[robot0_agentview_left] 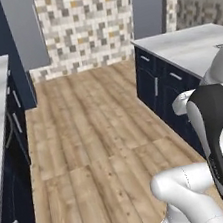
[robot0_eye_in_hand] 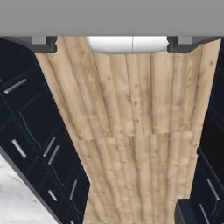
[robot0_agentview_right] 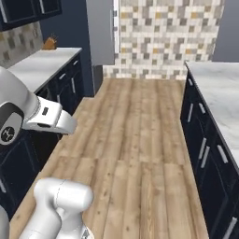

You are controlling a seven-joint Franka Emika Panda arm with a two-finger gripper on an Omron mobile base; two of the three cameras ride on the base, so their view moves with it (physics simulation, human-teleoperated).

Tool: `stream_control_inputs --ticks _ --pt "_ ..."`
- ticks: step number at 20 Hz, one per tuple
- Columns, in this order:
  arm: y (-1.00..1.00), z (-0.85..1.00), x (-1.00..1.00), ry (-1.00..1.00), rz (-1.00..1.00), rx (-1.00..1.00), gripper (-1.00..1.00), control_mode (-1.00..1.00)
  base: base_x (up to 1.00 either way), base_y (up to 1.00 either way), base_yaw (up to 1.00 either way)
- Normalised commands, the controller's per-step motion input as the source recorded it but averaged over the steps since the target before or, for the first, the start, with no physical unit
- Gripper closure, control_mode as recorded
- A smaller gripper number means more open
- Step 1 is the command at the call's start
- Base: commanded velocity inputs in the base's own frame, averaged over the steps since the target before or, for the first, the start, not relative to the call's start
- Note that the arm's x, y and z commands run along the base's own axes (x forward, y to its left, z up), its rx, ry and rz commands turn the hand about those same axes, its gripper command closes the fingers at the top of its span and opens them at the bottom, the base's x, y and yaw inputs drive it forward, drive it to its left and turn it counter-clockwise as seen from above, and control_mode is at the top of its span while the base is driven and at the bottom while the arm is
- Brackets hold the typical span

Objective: Pick the egg and butter from the fridge and place them by the bowl for mixing.

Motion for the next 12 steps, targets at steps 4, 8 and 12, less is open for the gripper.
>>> stream_control_inputs --ticks 4,8,12 --pt "0.0 0.0 0.0 0.0 0.0 0.0 -1.0 1.0 1.0 -0.1 0.0" --pt "0.0 0.0 0.0 0.0 0.0 0.0 -1.0 1.0 1.0 -0.26 0.0" --pt "0.0 0.0 0.0 0.0 0.0 0.0 -1.0 1.0 1.0 -0.25 0.0"
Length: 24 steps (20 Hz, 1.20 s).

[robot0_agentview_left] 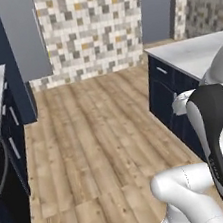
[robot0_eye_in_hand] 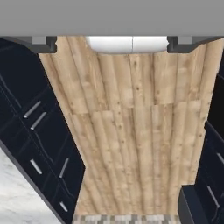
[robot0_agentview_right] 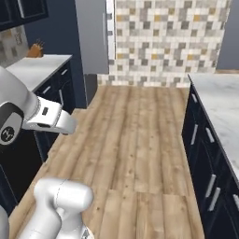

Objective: Pick the egg and butter from the fridge and place them by the bowl for mixing.

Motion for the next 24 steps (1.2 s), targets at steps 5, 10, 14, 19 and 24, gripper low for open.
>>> stream_control_inputs --ticks 5,10,14,19,24 --pt "0.0 0.0 0.0 0.0 0.0 0.0 -1.0 1.0 1.0 -0.29 0.0" --pt "0.0 0.0 0.0 0.0 0.0 0.0 -1.0 1.0 1.0 -0.32 0.0" --pt "0.0 0.0 0.0 0.0 0.0 0.0 -1.0 1.0 1.0 -0.41 0.0" --pt "0.0 0.0 0.0 0.0 0.0 0.0 -1.0 1.0 1.0 -0.29 0.0" --pt "0.0 0.0 0.0 0.0 0.0 0.0 -1.0 1.0 1.0 -0.08 0.0"
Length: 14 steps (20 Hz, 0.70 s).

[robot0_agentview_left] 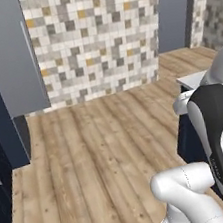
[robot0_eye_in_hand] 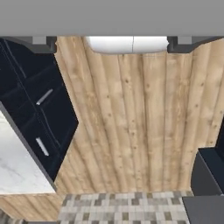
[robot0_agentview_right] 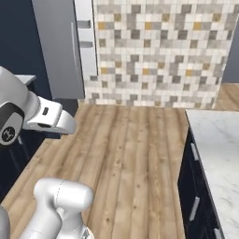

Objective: Pick the egg and butter from the fridge and place them by the bowl for mixing.

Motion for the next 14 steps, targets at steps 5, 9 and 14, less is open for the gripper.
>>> stream_control_inputs --ticks 5,9,14 --pt "0.0 0.0 0.0 0.0 0.0 0.0 -1.0 1.0 1.0 0.0 0.0" --pt "0.0 0.0 0.0 0.0 0.0 0.0 -1.0 1.0 1.0 -0.09 0.0" --pt "0.0 0.0 0.0 0.0 0.0 0.0 -1.0 1.0 1.0 -0.15 0.0"
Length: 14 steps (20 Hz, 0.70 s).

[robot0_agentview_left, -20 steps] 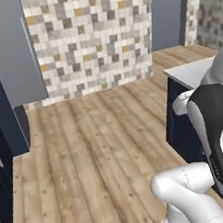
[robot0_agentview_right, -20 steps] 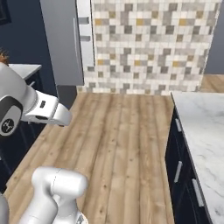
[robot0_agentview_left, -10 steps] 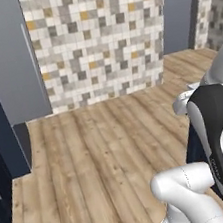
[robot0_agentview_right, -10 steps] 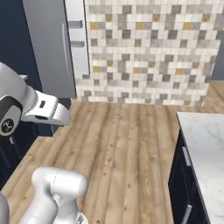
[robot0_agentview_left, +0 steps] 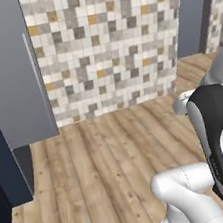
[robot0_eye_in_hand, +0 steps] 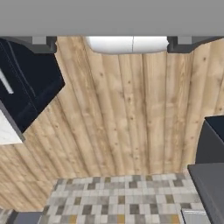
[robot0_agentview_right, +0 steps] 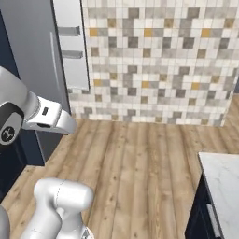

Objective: Pick the egg and butter from the fridge and place them by the bowl for mixing.

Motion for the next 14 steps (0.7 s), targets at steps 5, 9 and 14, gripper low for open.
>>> stream_control_inputs --ticks 5,9,14 --pt "0.0 0.0 0.0 0.0 0.0 0.0 -1.0 1.0 1.0 -0.19 0.0" --pt "0.0 0.0 0.0 0.0 0.0 0.0 -1.0 1.0 1.0 -0.23 0.0" --pt "0.0 0.0 0.0 0.0 0.0 0.0 -1.0 1.0 1.0 -0.33 0.0"
